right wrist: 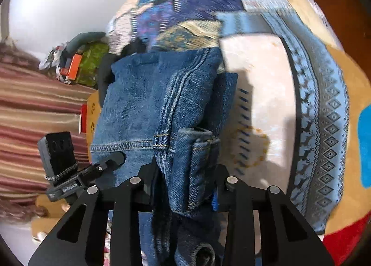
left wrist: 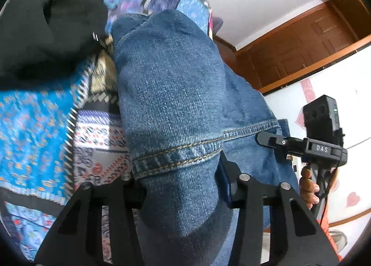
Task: Fold large clothes
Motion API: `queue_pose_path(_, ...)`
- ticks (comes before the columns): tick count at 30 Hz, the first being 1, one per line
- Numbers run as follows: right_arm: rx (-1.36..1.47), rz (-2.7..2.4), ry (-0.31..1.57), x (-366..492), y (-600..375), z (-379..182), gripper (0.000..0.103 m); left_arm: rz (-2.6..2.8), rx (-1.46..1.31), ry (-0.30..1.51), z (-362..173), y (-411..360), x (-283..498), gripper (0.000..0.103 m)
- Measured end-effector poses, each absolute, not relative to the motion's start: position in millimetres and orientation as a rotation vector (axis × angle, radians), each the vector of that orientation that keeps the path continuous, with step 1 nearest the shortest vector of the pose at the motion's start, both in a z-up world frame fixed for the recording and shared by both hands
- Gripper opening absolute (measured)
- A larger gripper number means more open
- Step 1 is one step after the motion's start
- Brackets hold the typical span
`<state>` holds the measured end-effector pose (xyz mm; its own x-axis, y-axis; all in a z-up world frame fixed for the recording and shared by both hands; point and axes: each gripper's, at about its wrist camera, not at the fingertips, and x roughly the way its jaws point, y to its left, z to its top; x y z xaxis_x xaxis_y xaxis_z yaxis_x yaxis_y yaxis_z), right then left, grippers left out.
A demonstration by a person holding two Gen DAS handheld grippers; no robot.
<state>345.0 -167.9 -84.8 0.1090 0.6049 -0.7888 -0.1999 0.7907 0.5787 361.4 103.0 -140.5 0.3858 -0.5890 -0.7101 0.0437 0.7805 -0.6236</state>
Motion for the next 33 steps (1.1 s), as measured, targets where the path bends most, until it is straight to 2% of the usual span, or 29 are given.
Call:
queue_pose_path(10, 0.312, 0.708, 1.151, 349, -80, -12, 0.029, -0.372, -0.536, 0.900, -42, 192, 332, 0.045)
queue_pose_path(14, 0.277, 0.758, 1.082, 362, -32, 1, 0.029, -0.323, -0.513, 0.844, -13, 236, 343, 0.045)
queue_pose_path(18, 0.273, 0.803, 1.060, 393, 15, 0, 0.029, -0.266, -0.486, 0.814, -6, 278, 366, 0.045)
queue_pose_path(23, 0.254, 0.846, 1.050, 432, 66, -13, 0.029, -0.204, -0.484, 0.796, -24, 327, 400, 0.045)
queue_pose_path(26, 0.243, 0.855, 1.060, 460, 101, -41, 0.029, -0.164, -0.503, 0.811, -50, 357, 426, 0.045)
queue_pose_path(31, 0.240, 0.796, 1.150, 499, 140, -112, 0.031, -0.074, -0.475, 0.858, -113, 386, 469, 0.045)
queue_pose_path(33, 0.222, 0.746, 1.193, 513, 147, -142, 0.034, -0.059, -0.515, 0.921, -155, 397, 486, 0.048)
